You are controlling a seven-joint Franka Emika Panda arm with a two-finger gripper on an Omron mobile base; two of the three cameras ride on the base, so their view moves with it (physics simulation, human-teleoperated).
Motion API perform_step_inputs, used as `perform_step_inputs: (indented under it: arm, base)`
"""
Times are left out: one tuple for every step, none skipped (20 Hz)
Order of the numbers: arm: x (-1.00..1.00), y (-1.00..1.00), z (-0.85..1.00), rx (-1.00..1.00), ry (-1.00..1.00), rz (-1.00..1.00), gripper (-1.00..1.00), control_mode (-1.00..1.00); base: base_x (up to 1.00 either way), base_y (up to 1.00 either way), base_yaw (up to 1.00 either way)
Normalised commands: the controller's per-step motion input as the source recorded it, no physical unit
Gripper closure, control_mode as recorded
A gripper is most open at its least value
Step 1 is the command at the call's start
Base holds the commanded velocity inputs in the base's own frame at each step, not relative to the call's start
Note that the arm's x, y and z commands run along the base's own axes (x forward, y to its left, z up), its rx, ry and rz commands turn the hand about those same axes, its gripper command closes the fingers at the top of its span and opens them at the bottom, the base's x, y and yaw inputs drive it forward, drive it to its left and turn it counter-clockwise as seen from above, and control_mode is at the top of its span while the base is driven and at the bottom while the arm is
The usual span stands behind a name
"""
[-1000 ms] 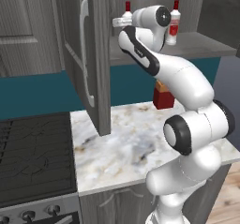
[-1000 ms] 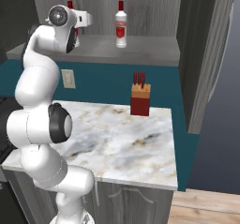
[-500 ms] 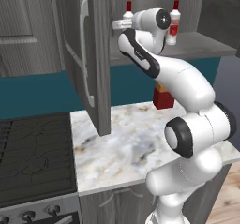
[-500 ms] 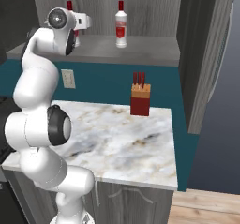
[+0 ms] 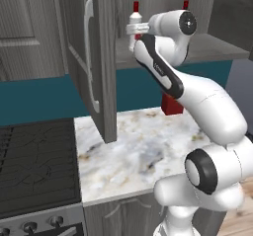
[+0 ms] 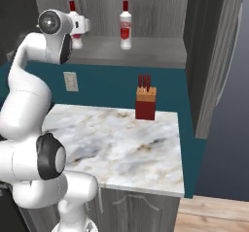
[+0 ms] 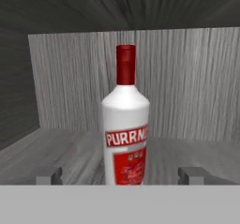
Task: Sort all alcoholic drinks to one cabinet, and non-alcoholic drinks to the other.
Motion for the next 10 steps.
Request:
perform_step_inputs:
  arm:
    - [-1.0,-0.19,0.01,0.0,0.0,0.0,-1.0,-1.0]
    - [-1.0,-0.21,0.0,0.0,0.0,0.0,-1.0,-1.0]
    - [-1.0,-0.24,0.0,0.0,0.0,0.0,-1.0,-1.0]
    - [-1.0,-0.24,0.0,0.0,0.0,0.0,-1.0,-1.0]
    - [-1.0,-0.25,0.0,0.0,0.0,0.0,-1.0,-1.0]
    - [-1.0,-0.27,0.0,0.0,0.0,-0.01,-1.0,-1.0]
    - [-1.0,-0.28,0.0,0.0,0.0,-0.01,-1.0,-1.0]
    - [-1.0,-0.26,0.0,-0.01,0.0,-0.02,-1.0,-1.0]
    - [-1.0,-0.29,0.0,-0.02,0.0,-0.03,-1.0,-1.0]
    - [-1.0,-0.28,0.0,-0.04,0.01,-0.03,-1.0,-1.0]
  base:
    - [0.0,0.0,0.0]
    - [0.0,0.0,0.0]
    - [0.0,0.0,0.0]
    - [0.0,0.0,0.0]
    - [0.0,0.0,0.0]
    - [0.0,0.0,0.0]
    - [0.0,0.0,0.0]
    - [0.0,0.0,0.0]
    - [0.0,0.0,0.0]
    - [0.0,0.0,0.0]
